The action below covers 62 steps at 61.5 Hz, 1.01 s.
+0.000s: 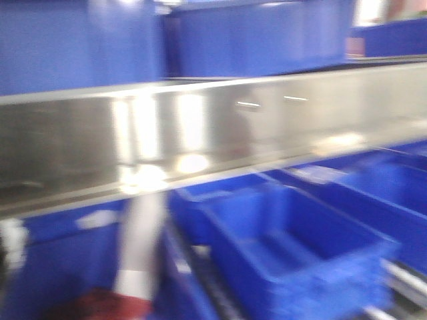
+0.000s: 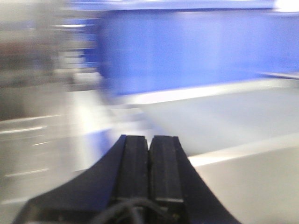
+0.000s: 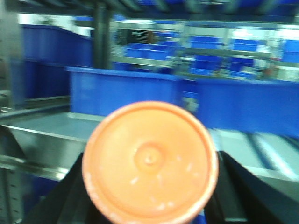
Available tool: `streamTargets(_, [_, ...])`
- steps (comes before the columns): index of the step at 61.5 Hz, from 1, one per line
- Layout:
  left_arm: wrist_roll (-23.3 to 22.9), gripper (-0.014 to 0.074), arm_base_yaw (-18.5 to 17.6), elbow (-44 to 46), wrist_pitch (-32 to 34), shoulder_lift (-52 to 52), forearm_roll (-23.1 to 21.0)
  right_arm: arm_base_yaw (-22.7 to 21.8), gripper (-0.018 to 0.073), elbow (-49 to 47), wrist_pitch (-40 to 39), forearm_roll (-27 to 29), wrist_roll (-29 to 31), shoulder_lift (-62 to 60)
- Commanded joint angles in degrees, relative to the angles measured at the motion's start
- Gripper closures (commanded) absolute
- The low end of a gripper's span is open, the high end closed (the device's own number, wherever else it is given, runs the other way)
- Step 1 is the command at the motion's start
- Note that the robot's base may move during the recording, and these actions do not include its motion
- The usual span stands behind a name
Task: Grab orange capacitor from left shelf to right conveyor
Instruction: 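Drive the base to the conveyor while holding the cylinder in the right gripper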
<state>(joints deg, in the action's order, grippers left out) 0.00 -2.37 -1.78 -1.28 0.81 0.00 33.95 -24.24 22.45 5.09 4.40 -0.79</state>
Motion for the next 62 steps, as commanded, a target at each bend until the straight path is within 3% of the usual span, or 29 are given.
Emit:
streamTargets(1, [0.0,0.0701,-0.2,0.3,4.5,0.7,-0.3,0.1,0.0503,-1.5,-5.1,-0.3,0.6,-0.8])
streamTargets(62, [0.0,0.0701,-0.2,0.3,4.5,0.7,-0.3,0.0,0.0503,-1.5,-5.1,-0.3,0.6,-0.8])
